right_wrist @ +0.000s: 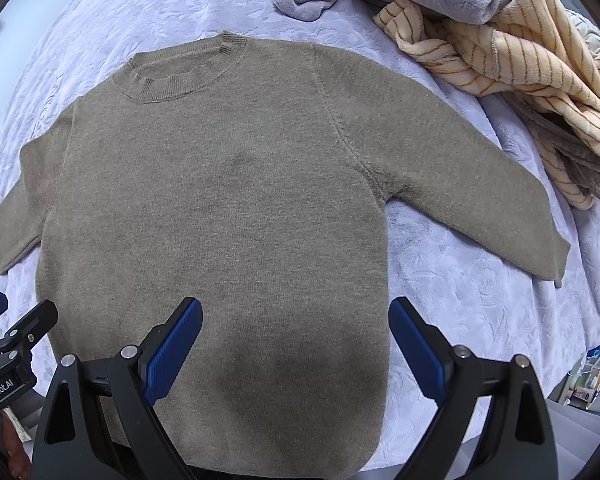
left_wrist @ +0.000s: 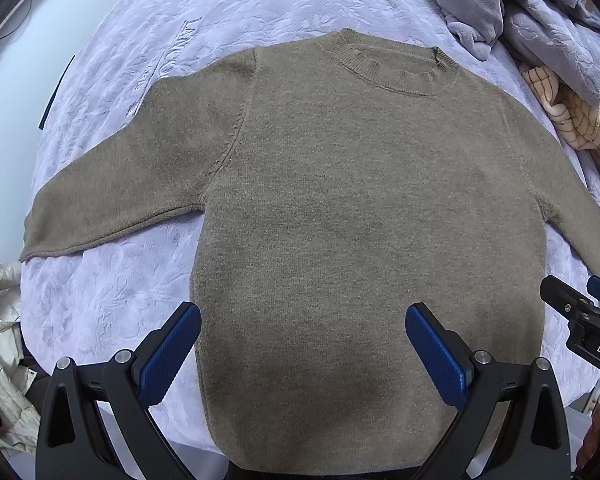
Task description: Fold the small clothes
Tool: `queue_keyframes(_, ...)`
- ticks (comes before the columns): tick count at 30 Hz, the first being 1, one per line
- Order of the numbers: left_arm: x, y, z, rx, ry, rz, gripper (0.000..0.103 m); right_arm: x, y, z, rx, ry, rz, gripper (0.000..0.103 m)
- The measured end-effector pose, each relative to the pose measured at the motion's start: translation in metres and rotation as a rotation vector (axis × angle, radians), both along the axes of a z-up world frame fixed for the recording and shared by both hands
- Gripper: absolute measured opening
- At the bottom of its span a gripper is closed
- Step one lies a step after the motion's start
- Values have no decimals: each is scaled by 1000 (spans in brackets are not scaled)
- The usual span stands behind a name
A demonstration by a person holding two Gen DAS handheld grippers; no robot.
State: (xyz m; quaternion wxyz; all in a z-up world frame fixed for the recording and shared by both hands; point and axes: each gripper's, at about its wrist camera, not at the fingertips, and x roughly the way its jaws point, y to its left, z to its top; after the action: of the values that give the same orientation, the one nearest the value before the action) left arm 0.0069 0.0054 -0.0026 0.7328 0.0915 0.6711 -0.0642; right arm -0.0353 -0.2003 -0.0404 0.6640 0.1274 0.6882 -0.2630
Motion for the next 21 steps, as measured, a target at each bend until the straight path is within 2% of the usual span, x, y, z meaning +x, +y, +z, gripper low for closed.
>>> queue_keyframes(21, -1, 5, -6, 3, 12, 10, 103, 4, 2, -3, 4, -14, 11, 96)
